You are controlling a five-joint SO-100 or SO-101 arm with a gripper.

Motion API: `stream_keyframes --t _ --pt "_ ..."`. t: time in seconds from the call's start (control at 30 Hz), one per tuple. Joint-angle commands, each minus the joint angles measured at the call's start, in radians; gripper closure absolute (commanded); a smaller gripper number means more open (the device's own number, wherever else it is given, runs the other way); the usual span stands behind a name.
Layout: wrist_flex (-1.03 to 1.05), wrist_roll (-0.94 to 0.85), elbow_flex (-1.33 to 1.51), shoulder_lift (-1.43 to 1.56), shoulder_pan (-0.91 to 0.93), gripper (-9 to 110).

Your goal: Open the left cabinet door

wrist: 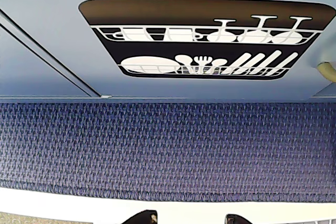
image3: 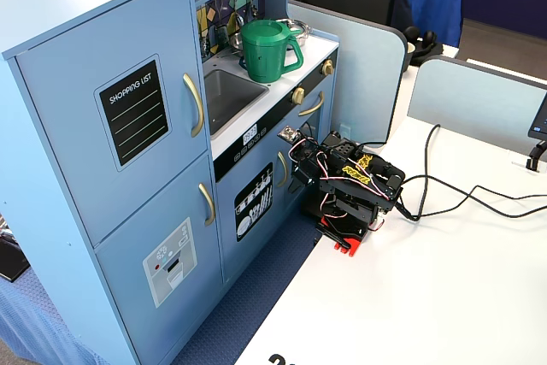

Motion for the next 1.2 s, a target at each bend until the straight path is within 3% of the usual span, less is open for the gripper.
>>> stream_keyframes --t 0.0,0.4,0.57,0.7,0.97,1.17 --pt "0.17 0.083 0.008 -0.005 0.094 101" --pt "0.158 0.091 0.008 -0.005 0.087 101" --pt "-0.009 0.227 -0.081 -0.008 0.029 101" --pt "-0.084 0.222 -0.204 -0.008 -0.044 101" --pt "-0.138 0.183 -0.483 -0.037 -0.08 101" --pt "-0.356 0.017 -0.612 -0.107 -0.16 101"
